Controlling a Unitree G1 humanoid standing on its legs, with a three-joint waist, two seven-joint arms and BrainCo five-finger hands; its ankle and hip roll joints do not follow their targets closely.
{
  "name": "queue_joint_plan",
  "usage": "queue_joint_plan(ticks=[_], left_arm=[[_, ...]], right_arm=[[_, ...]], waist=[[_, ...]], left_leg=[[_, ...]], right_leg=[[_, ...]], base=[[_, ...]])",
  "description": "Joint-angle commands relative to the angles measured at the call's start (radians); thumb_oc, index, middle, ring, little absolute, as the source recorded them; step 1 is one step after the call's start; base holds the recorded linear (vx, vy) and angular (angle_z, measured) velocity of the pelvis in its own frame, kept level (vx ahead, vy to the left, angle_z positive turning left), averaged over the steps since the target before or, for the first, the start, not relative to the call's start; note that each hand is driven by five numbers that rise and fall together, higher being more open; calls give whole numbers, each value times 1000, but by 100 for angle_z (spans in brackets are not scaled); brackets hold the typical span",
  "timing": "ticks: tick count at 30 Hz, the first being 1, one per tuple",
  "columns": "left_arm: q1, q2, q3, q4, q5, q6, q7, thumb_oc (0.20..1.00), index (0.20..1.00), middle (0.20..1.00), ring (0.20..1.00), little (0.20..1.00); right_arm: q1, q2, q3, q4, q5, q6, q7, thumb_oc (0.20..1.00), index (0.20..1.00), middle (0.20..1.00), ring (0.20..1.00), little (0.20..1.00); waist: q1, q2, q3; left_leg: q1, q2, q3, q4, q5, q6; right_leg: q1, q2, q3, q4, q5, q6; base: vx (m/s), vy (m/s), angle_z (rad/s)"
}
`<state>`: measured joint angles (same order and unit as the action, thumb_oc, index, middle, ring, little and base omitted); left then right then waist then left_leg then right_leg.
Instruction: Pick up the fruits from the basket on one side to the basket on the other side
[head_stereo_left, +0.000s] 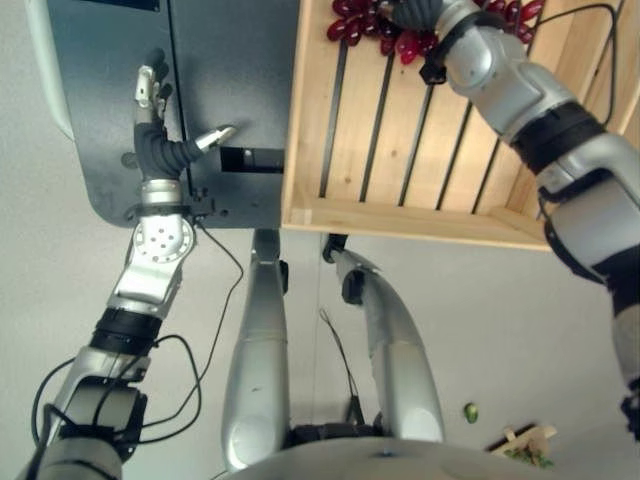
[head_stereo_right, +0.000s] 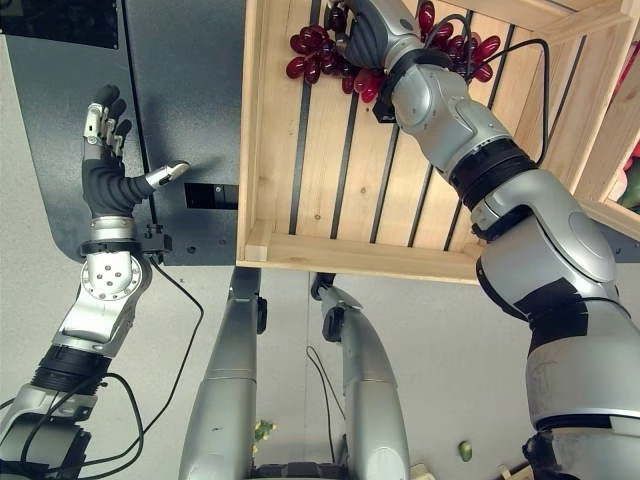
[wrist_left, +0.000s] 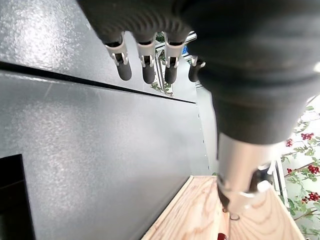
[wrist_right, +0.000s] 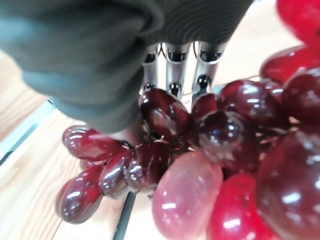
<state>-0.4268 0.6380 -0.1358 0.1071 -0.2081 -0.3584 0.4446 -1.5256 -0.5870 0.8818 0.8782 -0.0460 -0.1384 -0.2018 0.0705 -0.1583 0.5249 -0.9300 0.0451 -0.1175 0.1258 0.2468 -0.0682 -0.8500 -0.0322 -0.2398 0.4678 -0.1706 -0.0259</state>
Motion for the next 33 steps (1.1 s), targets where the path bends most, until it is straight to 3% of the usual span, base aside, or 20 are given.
queue_joint_plan(ticks=[1, 10, 11, 12, 13, 33], left_arm=[[-5, 10, 37, -54, 26, -48, 16, 1000, 1000, 1000, 1000, 1000], [-5, 12, 37, -52, 32, -47, 17, 1000, 1000, 1000, 1000, 1000], [-5, 12, 37, -53, 33, -46, 17, 1000, 1000, 1000, 1000, 1000], [-4, 14, 39, -54, 32, -46, 16, 1000, 1000, 1000, 1000, 1000], [-3, 17, 40, -55, 33, -46, 15, 1000, 1000, 1000, 1000, 1000], [45, 48, 101, -76, 58, -44, 8, 1000, 1000, 1000, 1000, 1000]], right_arm=[[-9, 4, 13, -29, 30, -25, -11, 200, 200, 200, 200, 200], [7, -5, 2, -68, 47, -34, -1, 200, 200, 200, 200, 200], [7, -9, 5, -80, 49, -34, 3, 614, 614, 614, 614, 614], [2, -12, 9, -92, 45, -34, 5, 940, 940, 940, 940, 940], [0, -19, 13, -106, 43, -35, 7, 1000, 1000, 1000, 1000, 1000], [18, -285, 11, -425, -5, -64, 49, 1000, 1000, 1000, 1000, 1000]], waist=[[0, -33, -5], [0, -39, -5], [-1, -40, -5], [-1, -41, -5], [-2, -42, -5], [-34, -77, -5]], left_leg=[[84, 11, 35, 101, -186, -30], [76, 9, 29, 101, -183, -30], [75, 9, 29, 100, -183, -30], [75, 10, 29, 100, -182, -30], [75, 9, 29, 101, -182, -31], [91, 15, 33, 85, -178, -35]], right_leg=[[80, -58, 43, -181, 151, 147], [80, -57, 38, -184, 153, 150], [79, -57, 38, -184, 153, 150], [79, -56, 37, -182, 152, 150], [79, -56, 37, -182, 152, 150], [91, -53, 37, -195, 157, 155]], base=[[0, 0, 0], [0, 0, 0], [0, 0, 0], [0, 0, 0], [0, 0, 0], [-3, -3, 2]])
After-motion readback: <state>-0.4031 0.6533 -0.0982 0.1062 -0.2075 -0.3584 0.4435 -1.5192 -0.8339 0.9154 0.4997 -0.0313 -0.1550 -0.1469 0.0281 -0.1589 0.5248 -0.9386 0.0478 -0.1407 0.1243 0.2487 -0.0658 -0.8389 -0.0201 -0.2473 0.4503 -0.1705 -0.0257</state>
